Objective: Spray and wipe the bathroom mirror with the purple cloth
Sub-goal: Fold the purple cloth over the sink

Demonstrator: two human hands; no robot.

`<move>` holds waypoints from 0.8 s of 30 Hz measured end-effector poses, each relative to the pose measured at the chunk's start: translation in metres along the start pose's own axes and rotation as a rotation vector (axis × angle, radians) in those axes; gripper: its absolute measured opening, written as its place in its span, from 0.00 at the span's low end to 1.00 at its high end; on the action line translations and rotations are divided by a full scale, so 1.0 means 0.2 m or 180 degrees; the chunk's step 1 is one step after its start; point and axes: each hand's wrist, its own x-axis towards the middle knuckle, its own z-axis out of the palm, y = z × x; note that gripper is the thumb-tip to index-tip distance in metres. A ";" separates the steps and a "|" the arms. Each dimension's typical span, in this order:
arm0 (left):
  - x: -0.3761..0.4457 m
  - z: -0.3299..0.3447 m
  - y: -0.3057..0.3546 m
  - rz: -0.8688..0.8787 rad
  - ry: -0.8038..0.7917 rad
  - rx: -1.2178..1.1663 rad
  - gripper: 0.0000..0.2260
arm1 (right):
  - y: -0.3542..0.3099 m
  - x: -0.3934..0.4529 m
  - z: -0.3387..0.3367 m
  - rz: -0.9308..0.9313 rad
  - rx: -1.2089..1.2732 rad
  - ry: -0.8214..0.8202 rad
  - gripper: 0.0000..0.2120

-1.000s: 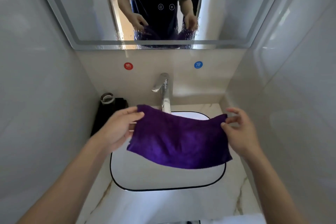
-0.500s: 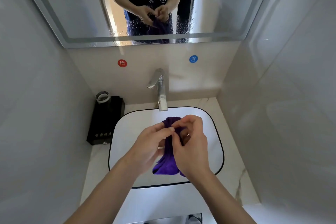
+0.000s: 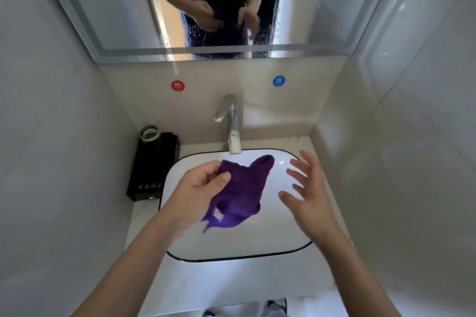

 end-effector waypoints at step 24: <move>-0.13 -0.30 -0.07 0.0394 0.0848 -0.0353 0.12 | -0.16 0.06 0.12 -0.0553 -0.0449 -0.0239 0.12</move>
